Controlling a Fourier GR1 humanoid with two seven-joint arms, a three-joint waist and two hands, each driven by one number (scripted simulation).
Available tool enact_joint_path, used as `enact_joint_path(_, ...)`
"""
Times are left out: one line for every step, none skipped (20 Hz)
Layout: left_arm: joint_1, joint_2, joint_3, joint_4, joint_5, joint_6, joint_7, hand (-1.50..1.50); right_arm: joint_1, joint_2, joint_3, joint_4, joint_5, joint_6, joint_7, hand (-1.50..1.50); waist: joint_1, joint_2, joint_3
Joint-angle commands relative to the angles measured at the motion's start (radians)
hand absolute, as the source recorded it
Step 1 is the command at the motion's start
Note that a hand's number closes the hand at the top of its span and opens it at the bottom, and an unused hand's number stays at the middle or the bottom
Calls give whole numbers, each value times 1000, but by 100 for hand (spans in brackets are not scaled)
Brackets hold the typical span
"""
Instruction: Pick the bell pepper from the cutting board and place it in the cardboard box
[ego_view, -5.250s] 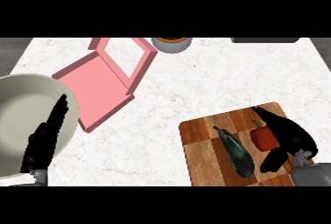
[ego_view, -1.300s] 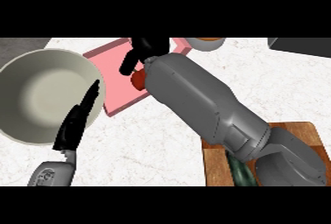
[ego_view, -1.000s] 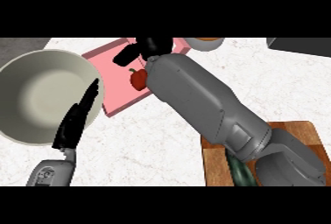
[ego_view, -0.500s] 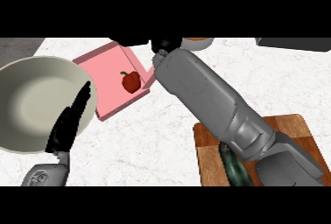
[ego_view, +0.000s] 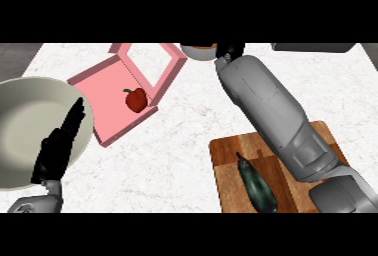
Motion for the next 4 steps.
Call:
enact_joint_path(31,-14,-7,-31,-17,21,1,0,93,-96,-66,-13,-38,130,-63,-150,-26,1,2)
enact_joint_path(31,-13,-6,-9,-23,20,3,0,81,-110,-52,-36,-18,135,-33,-150,-32,-2,2)
enact_joint_path(33,2,17,11,-7,9,-37,0,144,-116,-64,-68,-36,191,-92,-150,-34,-1,2)
enact_joint_path(28,-30,-12,-19,-26,32,-6,0,111,-146,-85,-31,-41,237,-89,-150,-27,1,2)
